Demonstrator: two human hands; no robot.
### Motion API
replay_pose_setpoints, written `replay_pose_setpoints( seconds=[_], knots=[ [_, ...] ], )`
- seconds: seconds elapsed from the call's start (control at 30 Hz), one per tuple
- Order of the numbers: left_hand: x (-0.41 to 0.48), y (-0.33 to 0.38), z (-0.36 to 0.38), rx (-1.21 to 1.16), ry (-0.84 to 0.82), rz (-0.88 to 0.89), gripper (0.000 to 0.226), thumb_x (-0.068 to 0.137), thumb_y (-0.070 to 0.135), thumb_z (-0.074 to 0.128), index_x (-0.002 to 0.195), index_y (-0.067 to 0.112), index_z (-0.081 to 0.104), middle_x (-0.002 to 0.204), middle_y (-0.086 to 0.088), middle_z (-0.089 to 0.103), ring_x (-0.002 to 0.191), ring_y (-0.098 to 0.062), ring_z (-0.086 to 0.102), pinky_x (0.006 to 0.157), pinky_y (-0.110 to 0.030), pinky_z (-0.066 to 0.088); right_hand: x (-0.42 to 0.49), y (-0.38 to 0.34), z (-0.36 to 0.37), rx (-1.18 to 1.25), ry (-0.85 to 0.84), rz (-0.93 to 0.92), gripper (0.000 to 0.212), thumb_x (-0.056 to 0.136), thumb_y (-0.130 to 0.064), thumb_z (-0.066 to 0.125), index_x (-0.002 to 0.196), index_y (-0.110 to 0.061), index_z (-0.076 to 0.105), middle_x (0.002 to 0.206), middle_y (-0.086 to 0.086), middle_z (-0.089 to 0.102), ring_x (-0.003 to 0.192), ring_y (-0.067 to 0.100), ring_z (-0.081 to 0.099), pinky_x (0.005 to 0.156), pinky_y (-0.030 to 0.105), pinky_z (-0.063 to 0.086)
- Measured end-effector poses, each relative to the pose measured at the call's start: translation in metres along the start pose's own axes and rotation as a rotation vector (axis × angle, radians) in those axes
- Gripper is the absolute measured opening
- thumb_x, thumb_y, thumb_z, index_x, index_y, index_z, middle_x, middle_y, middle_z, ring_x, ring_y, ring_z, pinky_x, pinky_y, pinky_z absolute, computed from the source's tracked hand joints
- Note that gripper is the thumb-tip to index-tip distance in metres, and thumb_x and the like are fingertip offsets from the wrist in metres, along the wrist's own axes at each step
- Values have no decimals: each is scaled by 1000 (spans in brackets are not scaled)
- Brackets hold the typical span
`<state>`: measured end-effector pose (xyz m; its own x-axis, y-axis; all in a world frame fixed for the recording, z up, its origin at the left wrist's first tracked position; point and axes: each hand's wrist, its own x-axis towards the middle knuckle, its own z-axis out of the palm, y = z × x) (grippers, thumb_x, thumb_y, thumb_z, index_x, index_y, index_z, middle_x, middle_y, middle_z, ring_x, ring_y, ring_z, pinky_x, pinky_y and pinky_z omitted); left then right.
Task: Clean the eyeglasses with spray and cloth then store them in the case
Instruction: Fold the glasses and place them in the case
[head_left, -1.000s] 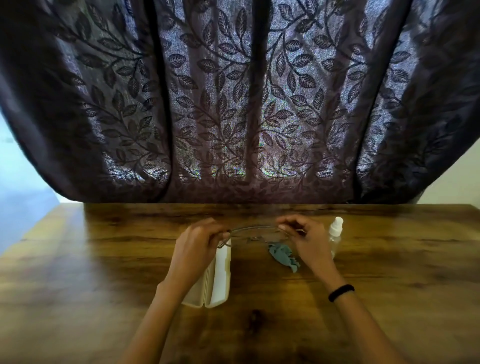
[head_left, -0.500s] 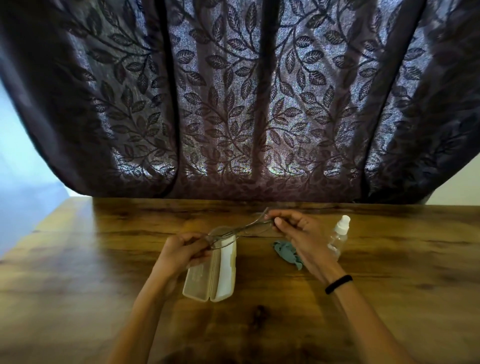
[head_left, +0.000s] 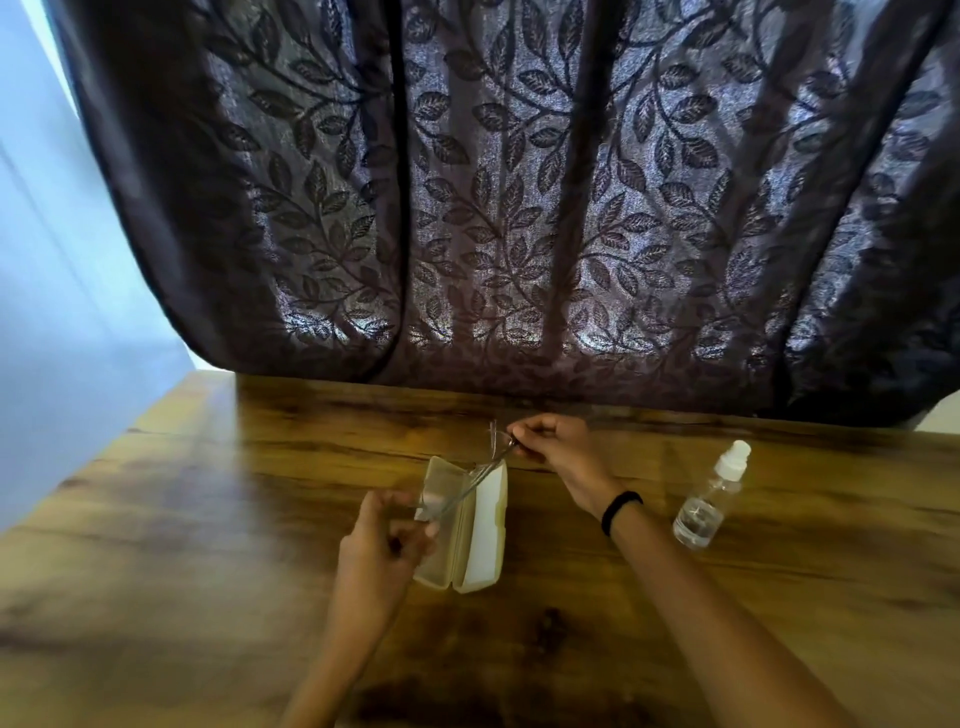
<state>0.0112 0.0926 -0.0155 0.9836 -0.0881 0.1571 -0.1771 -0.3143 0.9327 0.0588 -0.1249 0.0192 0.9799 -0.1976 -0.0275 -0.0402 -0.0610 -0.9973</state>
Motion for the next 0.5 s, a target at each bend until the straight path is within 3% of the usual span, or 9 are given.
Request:
replay_pose_setpoints(
  seconds=[0.1, 0.23, 0.4, 0.5],
  knots=[
    [-11, -4, 10, 126, 38, 64, 35, 80, 11, 67, 103, 19, 41, 79, 13, 65, 64, 5, 64, 52, -8, 49, 5, 4, 2, -78, -29, 30, 20, 86, 2, 56, 103, 12, 61, 87, 14, 64, 69, 12, 58, 62, 13, 52],
    [-21, -5, 21, 254, 27, 53, 32, 83, 11, 63, 108, 16, 44, 88, 6, 69, 60, 7, 61, 51, -7, 48, 11, 7, 6, -221, -63, 29, 20, 86, -1, 58, 102, 10, 63, 96, 21, 65, 70, 13, 58, 63, 15, 50],
    [-30, -2, 29, 487, 2, 118, 22, 90, 27, 55, 109, 22, 46, 93, 5, 70, 74, -12, 68, 62, -30, 57, 16, 11, 11, -351, -101, -30, 16, 86, 0, 57, 99, 5, 65, 107, 17, 66, 97, 18, 59, 73, 15, 48],
    [-34, 0, 35, 537, -11, 139, 22, 91, 33, 51, 111, 24, 45, 92, 8, 69, 72, -6, 66, 58, -18, 51, 16, 16, 11, -399, -133, -46, 16, 86, 2, 56, 100, 2, 65, 109, 17, 66, 106, 22, 59, 87, 23, 46]
  ],
)
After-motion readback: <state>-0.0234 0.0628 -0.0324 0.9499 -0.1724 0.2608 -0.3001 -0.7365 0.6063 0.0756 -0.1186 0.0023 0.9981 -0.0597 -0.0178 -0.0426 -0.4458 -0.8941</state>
